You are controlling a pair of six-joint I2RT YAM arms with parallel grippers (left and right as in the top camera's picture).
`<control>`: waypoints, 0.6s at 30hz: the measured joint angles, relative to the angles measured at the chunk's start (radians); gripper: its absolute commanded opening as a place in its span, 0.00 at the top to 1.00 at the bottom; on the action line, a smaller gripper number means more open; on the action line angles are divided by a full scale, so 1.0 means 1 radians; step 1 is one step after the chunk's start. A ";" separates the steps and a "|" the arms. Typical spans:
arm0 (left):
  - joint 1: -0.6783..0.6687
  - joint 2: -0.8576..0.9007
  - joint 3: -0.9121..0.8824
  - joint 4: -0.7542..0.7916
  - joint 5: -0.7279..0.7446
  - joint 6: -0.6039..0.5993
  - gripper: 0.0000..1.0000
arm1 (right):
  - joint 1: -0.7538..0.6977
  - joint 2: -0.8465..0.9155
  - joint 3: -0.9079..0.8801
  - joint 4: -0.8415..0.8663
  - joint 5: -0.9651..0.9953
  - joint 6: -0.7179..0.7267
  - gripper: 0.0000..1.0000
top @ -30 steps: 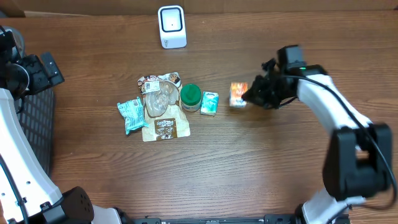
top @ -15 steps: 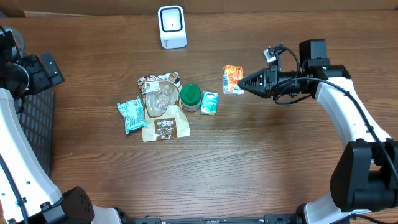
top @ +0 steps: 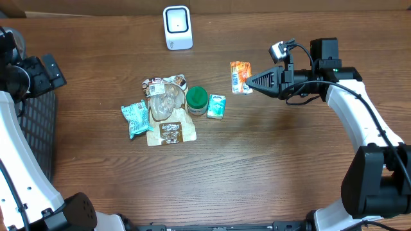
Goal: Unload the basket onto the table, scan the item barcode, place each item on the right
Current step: 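Lift the orange pack and carry it toward the white scanner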
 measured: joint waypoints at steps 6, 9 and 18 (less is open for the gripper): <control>0.000 0.000 0.000 0.000 0.000 0.000 0.00 | 0.000 0.000 0.000 0.126 -0.009 0.118 0.96; 0.000 0.000 0.000 0.000 0.000 0.000 0.01 | -0.001 0.000 0.000 0.200 -0.008 0.209 0.96; 0.000 0.000 0.000 0.000 0.000 0.000 0.01 | -0.001 0.000 0.000 0.333 -0.008 0.408 0.96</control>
